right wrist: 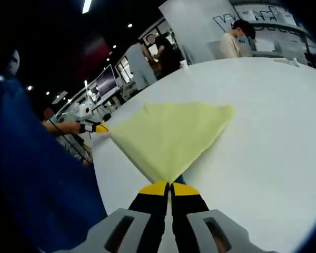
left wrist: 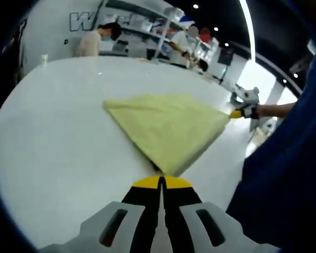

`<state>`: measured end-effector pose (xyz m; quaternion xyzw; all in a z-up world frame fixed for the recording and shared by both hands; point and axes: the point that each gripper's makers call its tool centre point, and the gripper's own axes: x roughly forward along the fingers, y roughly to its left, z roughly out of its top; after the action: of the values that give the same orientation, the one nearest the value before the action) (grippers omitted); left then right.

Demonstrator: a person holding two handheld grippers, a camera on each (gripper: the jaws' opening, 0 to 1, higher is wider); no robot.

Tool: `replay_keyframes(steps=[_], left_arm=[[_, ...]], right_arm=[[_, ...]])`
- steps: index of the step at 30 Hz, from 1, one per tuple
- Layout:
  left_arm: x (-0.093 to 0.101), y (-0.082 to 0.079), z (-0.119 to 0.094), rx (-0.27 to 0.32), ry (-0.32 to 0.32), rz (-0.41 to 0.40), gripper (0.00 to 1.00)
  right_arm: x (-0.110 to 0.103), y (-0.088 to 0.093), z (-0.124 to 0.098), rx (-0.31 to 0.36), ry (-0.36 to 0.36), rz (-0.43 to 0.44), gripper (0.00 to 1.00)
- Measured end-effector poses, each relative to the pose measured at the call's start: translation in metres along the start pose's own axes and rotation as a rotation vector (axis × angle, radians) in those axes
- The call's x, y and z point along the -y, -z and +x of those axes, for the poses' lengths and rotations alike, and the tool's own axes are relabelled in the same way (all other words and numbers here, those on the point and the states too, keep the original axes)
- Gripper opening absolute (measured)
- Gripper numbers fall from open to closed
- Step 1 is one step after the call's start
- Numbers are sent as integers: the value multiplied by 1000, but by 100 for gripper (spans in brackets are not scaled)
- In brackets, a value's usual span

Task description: Fold the garment on the visible template until the final outline fits inside the template.

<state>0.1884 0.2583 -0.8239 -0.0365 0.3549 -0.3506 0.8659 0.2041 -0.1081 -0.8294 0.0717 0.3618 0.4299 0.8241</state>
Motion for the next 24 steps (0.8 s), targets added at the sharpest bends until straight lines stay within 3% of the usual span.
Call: replay_keyframes(steps=[9,15,22,24], left_arm=[[-1,-5,-15,41,-22,-25,0],[8,-28,-11,79,-16,21,0],[30,-68,30,126,31,64,0],[42,-74,49,108,60,133,2]], right_arm=[[9,16,-19,-17,31,8,0],[6,-6,-23,62,78,-44,0],[-37,-48,43,88,7,-189,2],[-45,-54,57,88,-21,-200,3]])
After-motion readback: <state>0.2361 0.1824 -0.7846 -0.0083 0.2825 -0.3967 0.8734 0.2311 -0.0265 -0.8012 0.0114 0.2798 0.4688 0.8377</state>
